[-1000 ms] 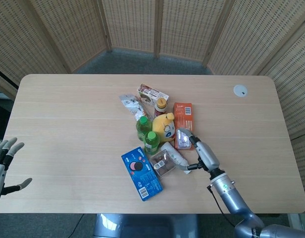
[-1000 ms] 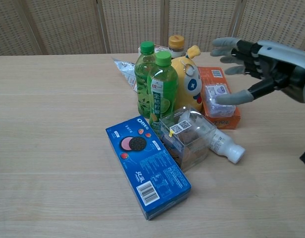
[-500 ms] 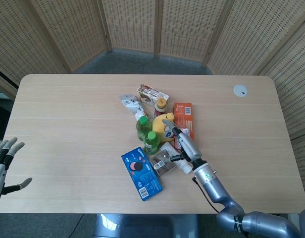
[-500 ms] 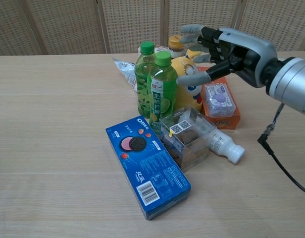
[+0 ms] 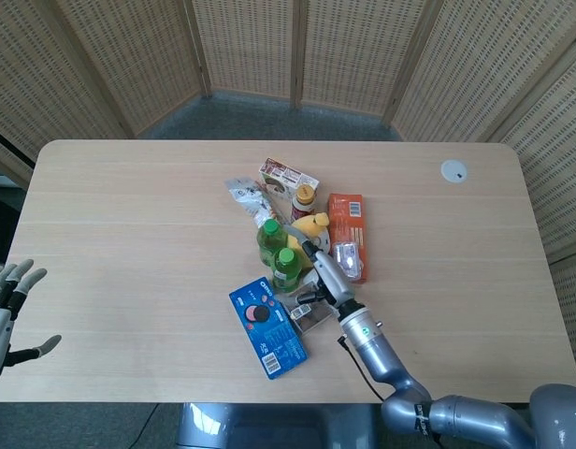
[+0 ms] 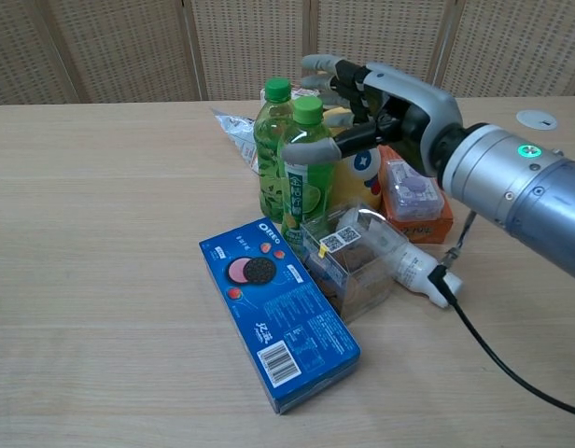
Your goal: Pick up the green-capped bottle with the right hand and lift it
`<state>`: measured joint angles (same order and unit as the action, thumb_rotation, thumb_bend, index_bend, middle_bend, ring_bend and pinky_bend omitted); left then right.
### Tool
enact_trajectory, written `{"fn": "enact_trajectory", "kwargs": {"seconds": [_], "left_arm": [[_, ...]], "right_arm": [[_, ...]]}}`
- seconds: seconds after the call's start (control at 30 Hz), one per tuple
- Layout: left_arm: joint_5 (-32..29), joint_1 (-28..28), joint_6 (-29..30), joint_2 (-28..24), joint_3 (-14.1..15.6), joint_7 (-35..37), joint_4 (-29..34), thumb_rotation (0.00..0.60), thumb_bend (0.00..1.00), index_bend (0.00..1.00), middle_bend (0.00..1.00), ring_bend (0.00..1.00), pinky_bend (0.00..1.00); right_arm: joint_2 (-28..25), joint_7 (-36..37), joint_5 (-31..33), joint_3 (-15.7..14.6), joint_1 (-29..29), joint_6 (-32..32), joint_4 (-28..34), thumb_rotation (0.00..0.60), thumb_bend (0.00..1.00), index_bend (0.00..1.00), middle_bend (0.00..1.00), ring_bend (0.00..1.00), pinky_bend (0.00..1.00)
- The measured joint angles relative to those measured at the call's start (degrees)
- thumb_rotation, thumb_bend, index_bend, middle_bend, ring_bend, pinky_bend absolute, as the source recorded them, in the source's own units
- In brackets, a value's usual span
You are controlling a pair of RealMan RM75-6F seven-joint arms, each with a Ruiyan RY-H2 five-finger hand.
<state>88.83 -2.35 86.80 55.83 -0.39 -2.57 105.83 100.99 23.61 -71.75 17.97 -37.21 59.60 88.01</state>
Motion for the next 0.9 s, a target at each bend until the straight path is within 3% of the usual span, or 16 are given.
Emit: {"fn": "enact_trajectory", "kwargs": {"seconds": [0.3, 0.57, 0.73, 0.9], "left_arm": [[-0.05, 0.07, 0.32, -0.39, -0.14, 0.83, 0.08, 0.600, 0.00, 0.14, 0.00, 0.00, 0.00], [-0.14, 0.09, 0.43, -0.69, -0.23, 1.36, 0.11, 0.600, 0.00, 0.14, 0.00, 0.00, 0.00], [-0.22, 0.12, 0.53, -0.60, -0.28, 1.19, 0.09, 0.600, 0.00, 0.14, 0.00, 0.00, 0.00], [-0.28, 0.05, 0.37, -0.42, -0.26, 0.87, 0.08, 0.600, 0.00, 0.15, 0.00, 0.00, 0.00]], "right_arm": [[5.45, -1.27, 1.49, 1.53, -0.93, 2.02, -2.89, 0.600, 0.00, 0.13, 0.20, 0.04, 0.02], [8.85, -0.14, 1.66, 2.17, -0.72, 4.19, -7.98, 0.600, 0.00, 0.28, 0.47, 0.29, 0.42], [10.92, 2.39, 0.72, 2.57, -0.21, 6.42, -11.48, 0.600, 0.00, 0.49, 0.70, 0.53, 0.73], [13.42, 4.20, -1.03, 3.31, 0.12, 9.83, -14.99, 0.600, 0.00, 0.60, 0.82, 0.65, 0.89]]}}
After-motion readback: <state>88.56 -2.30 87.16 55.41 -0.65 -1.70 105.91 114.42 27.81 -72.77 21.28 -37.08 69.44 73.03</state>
